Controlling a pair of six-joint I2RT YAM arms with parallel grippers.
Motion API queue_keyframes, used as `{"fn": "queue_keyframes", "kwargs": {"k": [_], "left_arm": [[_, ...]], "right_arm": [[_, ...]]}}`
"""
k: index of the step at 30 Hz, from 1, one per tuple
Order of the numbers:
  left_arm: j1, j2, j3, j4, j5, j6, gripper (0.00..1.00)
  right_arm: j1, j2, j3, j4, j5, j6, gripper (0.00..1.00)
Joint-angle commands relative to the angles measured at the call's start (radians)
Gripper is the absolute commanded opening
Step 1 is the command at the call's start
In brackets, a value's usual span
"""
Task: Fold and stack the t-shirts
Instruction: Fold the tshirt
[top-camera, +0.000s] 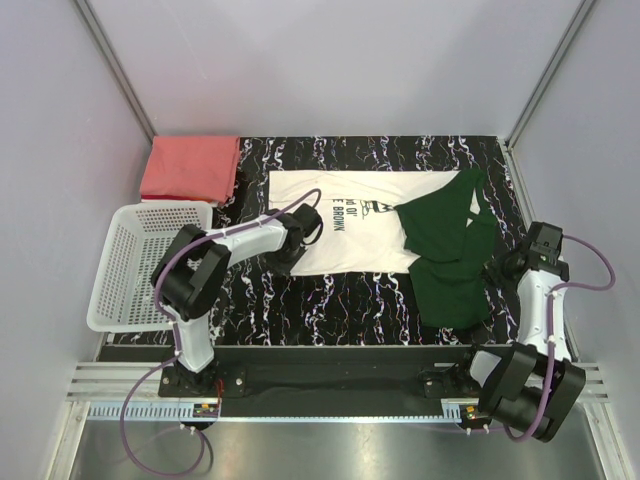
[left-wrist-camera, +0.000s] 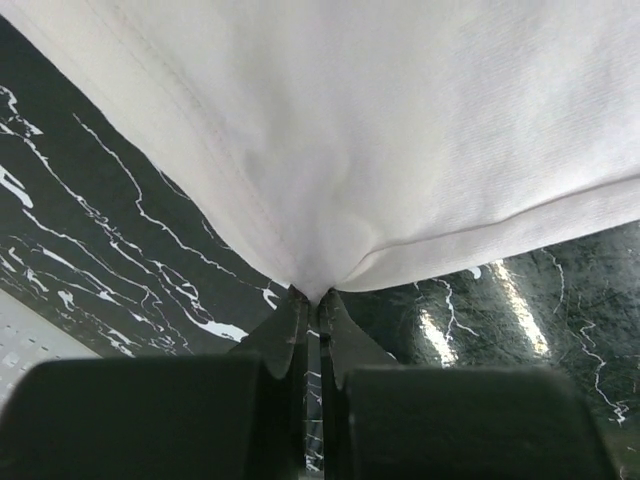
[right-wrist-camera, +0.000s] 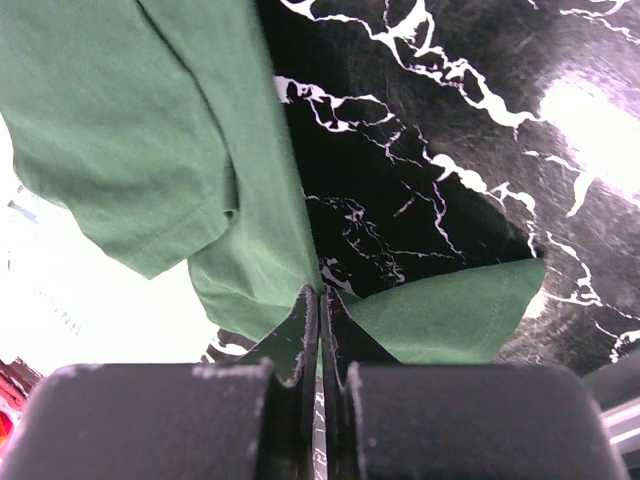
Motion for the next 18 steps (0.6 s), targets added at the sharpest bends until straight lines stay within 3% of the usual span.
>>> {"fn": "queue_keyframes", "kwargs": {"k": [1, 12, 18], "left_arm": [[-0.002, -0.055, 0.053, -0.016, -0.012, 0.008, 0.0], [0.01, -0.061, 0.118, -0.035, -0.072, -0.032, 0.0], [0.02, -0.079, 0.132, -0.055, -0.086, -0.04, 0.0]], "right_arm": [[0.003, -0.066, -0.01, -0.029, 0.046, 0.015, 0.0], [0.003, -0.052, 0.081, -0.087, 0.07, 0.005, 0.0], [0.003, -0.109, 0.012, -0.094, 0.032, 0.041, 0.0]]}}
